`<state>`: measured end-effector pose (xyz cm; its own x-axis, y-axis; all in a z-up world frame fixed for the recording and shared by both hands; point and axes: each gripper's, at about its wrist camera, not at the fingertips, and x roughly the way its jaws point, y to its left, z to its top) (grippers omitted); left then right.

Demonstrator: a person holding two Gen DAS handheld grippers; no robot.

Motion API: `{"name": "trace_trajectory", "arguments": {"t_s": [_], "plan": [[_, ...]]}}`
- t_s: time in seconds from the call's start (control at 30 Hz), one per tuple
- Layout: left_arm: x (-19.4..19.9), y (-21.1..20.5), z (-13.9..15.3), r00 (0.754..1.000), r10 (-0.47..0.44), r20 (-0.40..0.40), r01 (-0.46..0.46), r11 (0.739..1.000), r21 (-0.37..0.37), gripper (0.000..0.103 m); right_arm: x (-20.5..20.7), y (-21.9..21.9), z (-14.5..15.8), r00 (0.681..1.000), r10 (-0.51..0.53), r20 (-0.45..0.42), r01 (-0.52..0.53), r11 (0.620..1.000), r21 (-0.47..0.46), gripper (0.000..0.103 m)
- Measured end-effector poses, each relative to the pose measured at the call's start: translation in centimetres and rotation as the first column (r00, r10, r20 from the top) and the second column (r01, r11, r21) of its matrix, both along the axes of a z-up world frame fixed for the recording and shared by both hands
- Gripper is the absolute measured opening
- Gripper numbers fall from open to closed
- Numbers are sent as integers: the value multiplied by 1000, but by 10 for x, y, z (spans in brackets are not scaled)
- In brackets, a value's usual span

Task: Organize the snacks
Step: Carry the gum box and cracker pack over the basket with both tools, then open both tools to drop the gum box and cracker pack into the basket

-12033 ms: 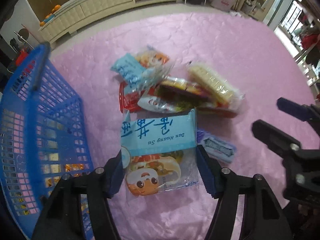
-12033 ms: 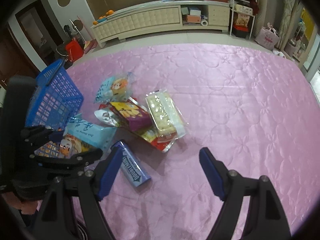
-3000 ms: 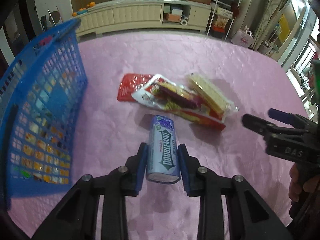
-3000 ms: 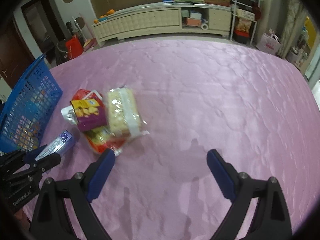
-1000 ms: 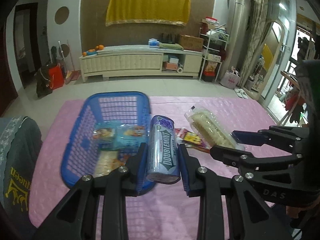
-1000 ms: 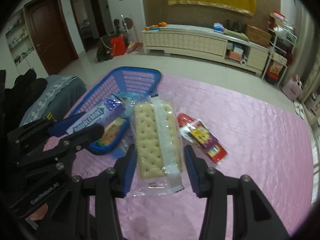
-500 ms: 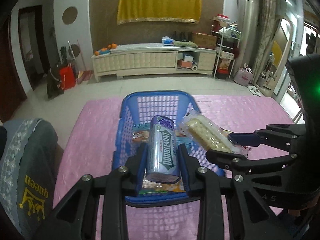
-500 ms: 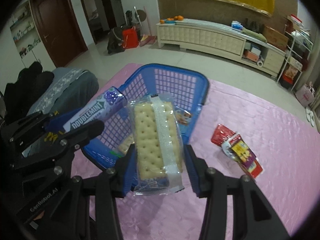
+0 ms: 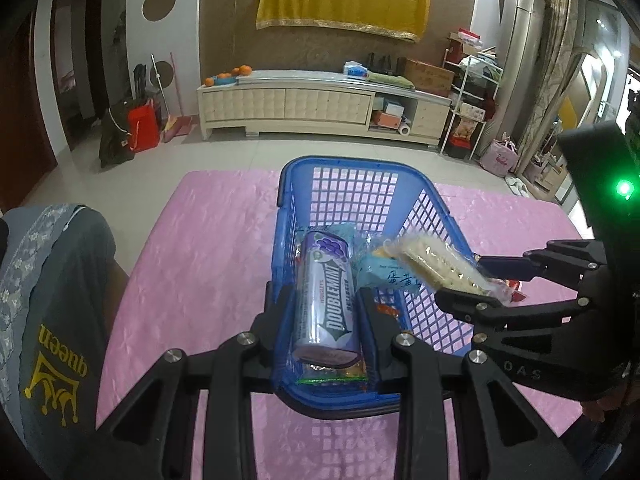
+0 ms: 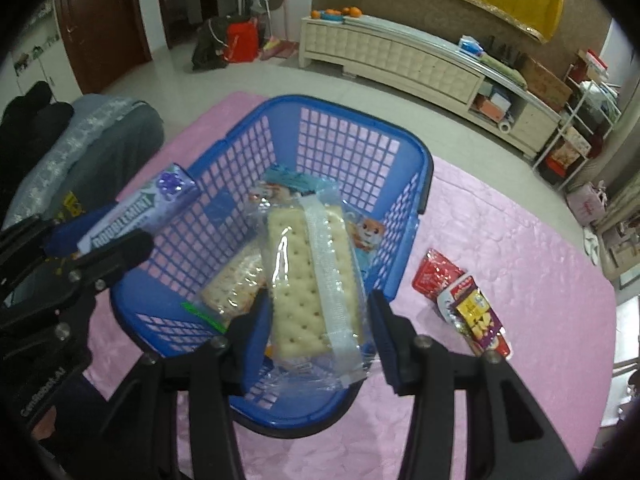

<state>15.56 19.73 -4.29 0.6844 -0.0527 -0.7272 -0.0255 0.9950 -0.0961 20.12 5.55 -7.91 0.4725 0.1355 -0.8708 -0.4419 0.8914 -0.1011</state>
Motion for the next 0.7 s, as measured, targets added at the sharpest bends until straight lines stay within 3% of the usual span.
{"name": "trace_trajectory", "arguments": {"t_s": [0.1,0.3,0.7], "plan": [[0,-2,1,1000,4,-6,-4,1000,-2,28,1,4,-7,1000,-6,-31,5,999,-38,65],[-6,-7,6,1000,-8,1,8,1000,18,28,-6,0,3,1000,-9,18,10,1000,-28,83],[-2,-36,11,998,-61,-16,62,997,44,28,-10,-43,11,996,-83,17,82,995,61,84]]}}
